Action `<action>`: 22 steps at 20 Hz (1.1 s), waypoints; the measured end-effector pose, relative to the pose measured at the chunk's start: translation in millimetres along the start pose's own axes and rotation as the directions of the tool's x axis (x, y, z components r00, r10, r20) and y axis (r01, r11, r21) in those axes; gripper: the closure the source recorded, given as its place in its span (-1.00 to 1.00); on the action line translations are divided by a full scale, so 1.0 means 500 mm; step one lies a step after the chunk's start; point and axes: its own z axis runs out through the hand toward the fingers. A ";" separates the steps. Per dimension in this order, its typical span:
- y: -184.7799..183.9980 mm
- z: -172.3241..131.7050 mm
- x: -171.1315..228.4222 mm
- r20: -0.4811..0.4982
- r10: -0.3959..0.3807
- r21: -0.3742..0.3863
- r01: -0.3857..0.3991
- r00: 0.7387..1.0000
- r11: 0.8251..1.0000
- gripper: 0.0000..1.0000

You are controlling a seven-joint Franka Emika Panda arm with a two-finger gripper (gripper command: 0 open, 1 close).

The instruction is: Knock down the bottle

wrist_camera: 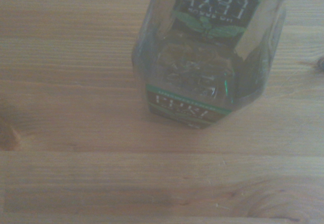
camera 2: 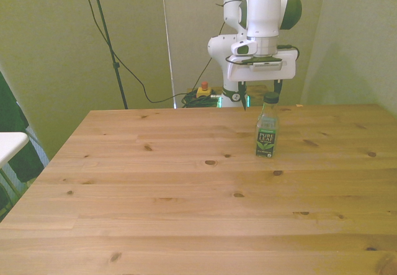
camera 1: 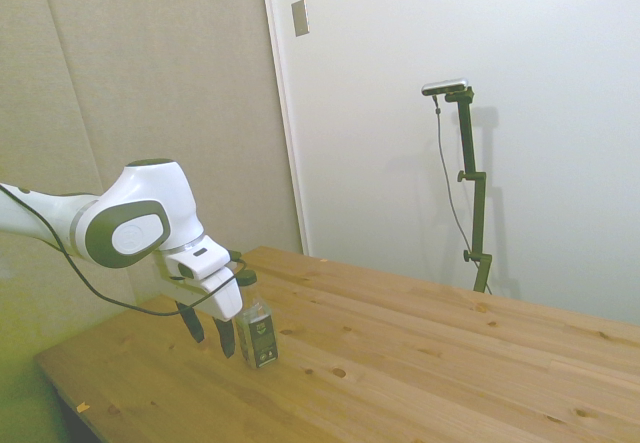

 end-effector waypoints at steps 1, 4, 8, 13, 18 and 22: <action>0.000 0.000 0.000 0.000 0.000 -0.001 0.000 1.000 1.000 -1.00; -0.003 0.003 -0.011 0.008 -0.004 -0.010 0.004 1.000 1.000 1.00; -0.030 -0.032 -0.049 0.003 0.026 -0.006 -0.026 1.000 1.000 1.00; -0.049 -0.091 -0.061 -0.012 0.088 0.007 -0.088 0.996 0.996 1.00; -0.055 -0.132 -0.055 -0.034 0.144 0.033 -0.143 0.989 0.989 1.00; -0.052 -0.141 -0.036 -0.045 0.179 0.037 -0.177 0.983 0.983 1.00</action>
